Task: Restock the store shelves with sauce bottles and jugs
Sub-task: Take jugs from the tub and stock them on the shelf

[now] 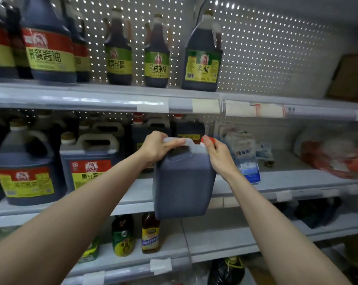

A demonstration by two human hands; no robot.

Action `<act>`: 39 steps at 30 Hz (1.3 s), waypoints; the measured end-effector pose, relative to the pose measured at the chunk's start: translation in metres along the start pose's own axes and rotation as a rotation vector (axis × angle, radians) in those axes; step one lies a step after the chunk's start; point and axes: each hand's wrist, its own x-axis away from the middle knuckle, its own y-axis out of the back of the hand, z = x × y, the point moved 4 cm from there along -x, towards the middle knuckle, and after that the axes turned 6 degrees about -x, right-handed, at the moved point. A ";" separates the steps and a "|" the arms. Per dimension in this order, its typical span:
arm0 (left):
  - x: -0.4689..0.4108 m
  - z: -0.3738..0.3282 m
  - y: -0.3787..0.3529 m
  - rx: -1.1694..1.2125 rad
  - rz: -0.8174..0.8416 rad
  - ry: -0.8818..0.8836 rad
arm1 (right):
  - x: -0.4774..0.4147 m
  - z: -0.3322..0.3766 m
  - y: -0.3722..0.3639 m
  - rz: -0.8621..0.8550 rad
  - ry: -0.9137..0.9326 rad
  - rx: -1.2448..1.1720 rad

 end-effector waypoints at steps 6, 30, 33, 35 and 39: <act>-0.047 -0.004 -0.038 0.027 -0.039 0.010 | -0.054 -0.030 0.023 0.022 0.029 -0.012; -0.122 0.019 -0.104 0.063 -0.176 0.091 | -0.150 -0.095 0.038 0.113 0.030 -0.011; -0.113 0.028 -0.107 0.115 -0.230 0.074 | -0.144 -0.095 0.035 0.128 -0.001 -0.012; -0.104 0.034 -0.114 0.209 -0.206 0.115 | -0.135 -0.097 0.035 0.124 -0.008 -0.058; -0.087 0.042 -0.123 0.293 -0.187 0.160 | -0.107 -0.105 0.036 0.119 -0.004 -0.093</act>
